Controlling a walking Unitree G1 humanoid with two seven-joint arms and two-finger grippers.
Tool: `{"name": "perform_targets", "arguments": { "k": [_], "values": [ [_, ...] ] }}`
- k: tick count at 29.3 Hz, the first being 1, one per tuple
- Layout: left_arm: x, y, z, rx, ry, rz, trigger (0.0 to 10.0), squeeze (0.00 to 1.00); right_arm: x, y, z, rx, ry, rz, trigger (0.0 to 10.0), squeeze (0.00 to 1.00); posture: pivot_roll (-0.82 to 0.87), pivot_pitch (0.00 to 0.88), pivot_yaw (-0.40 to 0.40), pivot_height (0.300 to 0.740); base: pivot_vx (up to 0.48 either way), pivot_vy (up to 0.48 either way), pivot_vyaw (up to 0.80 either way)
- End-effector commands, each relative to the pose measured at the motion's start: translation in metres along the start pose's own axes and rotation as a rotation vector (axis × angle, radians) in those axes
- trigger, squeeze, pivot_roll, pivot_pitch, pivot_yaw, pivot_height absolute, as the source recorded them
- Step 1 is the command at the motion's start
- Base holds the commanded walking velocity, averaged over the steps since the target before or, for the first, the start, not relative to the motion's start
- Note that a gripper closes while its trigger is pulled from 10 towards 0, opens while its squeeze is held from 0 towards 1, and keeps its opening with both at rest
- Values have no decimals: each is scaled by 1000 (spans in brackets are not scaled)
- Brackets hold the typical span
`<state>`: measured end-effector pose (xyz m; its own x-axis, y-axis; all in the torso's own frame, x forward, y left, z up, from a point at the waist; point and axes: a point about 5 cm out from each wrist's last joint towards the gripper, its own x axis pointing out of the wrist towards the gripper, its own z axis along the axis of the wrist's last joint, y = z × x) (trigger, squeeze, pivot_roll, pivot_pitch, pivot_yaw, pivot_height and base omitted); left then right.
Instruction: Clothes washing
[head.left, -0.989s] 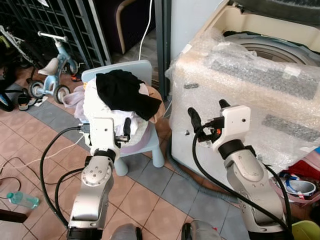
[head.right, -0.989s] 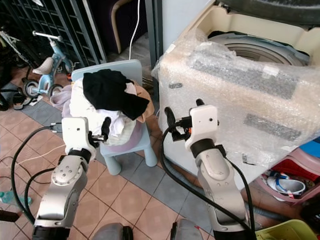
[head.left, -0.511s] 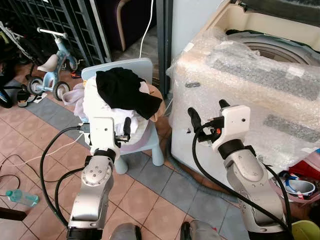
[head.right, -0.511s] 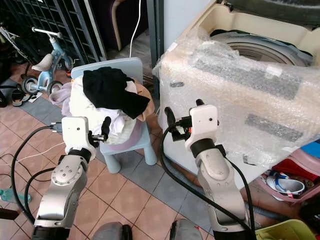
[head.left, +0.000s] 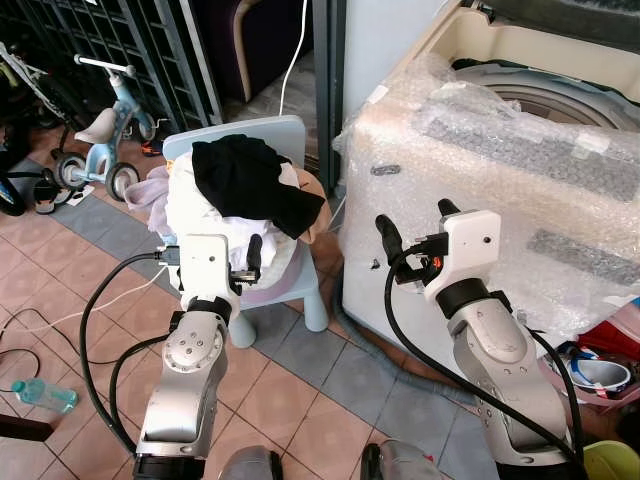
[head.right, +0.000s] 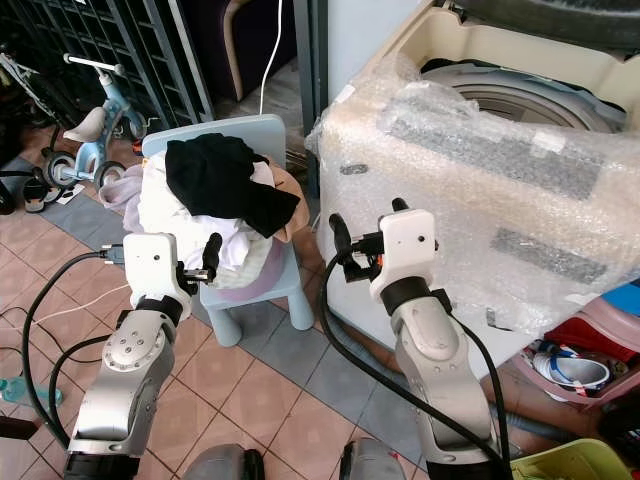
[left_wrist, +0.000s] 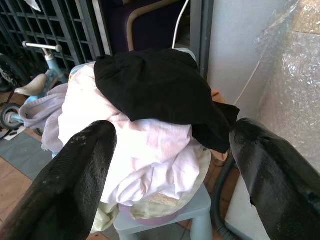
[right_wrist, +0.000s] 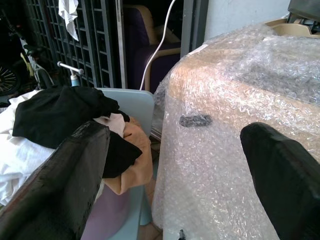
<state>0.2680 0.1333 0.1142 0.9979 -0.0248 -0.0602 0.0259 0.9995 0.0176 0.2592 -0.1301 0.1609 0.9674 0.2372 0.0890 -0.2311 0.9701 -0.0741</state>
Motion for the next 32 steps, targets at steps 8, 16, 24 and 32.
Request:
{"name": "perform_targets", "arguments": {
  "k": [8,16,24,32],
  "values": [
    [0,3,0,7,6,12,10000,0,1,2,3,-1,-9,1,10000,0,-44,89,52,740,0,0,0],
    [0,3,0,7,6,12,10000,0,1,2,3,-1,-9,1,10000,0,-44,89,52,740,0,0,0],
    [0,3,0,7,6,12,10000,0,1,2,3,-1,-9,1,10000,0,-44,89,52,740,0,0,0],
    [-1,16,16,-16,-29,37,10000,0,-1,-15,-32,5,120,-173,10000,0,6,153,55,740,0,265,600]
  ]
}}
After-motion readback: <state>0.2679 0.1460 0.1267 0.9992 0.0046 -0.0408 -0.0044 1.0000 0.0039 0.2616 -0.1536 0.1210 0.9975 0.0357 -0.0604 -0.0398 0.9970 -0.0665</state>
